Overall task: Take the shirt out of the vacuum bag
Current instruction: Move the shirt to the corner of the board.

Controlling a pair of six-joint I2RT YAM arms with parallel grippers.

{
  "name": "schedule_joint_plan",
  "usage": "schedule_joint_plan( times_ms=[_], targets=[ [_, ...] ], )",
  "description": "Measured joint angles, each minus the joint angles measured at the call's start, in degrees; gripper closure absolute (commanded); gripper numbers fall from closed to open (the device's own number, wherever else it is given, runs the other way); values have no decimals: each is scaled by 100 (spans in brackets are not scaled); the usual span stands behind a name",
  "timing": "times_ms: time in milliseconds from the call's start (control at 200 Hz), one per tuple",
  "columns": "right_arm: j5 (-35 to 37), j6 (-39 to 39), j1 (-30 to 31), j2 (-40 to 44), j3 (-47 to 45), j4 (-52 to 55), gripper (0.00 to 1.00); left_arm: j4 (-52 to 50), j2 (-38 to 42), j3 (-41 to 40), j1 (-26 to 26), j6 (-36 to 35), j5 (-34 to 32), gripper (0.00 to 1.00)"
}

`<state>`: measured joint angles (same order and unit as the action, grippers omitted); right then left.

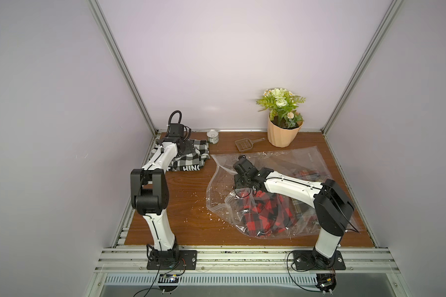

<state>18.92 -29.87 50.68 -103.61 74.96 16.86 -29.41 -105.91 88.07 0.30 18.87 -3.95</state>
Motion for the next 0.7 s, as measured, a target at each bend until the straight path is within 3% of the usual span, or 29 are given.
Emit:
schedule_joint_plan(
  times_ms=[240, 425, 580, 701],
  targets=[
    [-146, 44, 0, 24, -66, -79, 82, 282, 1276, -1517, 42, 197, 573, 0],
    [-317, 55, 24, 120, -98, -79, 91, 374, 2704, -2636, -411, 435, 846, 2],
    [-424, 79, 116, 282, -105, -59, 99, 765, 4079, -3432, -717, 822, 1561, 9],
    [-446, 85, 254, 409, -103, -26, 99, 1104, 4452, -4044, -1016, 1102, 1947, 16]
  ],
)
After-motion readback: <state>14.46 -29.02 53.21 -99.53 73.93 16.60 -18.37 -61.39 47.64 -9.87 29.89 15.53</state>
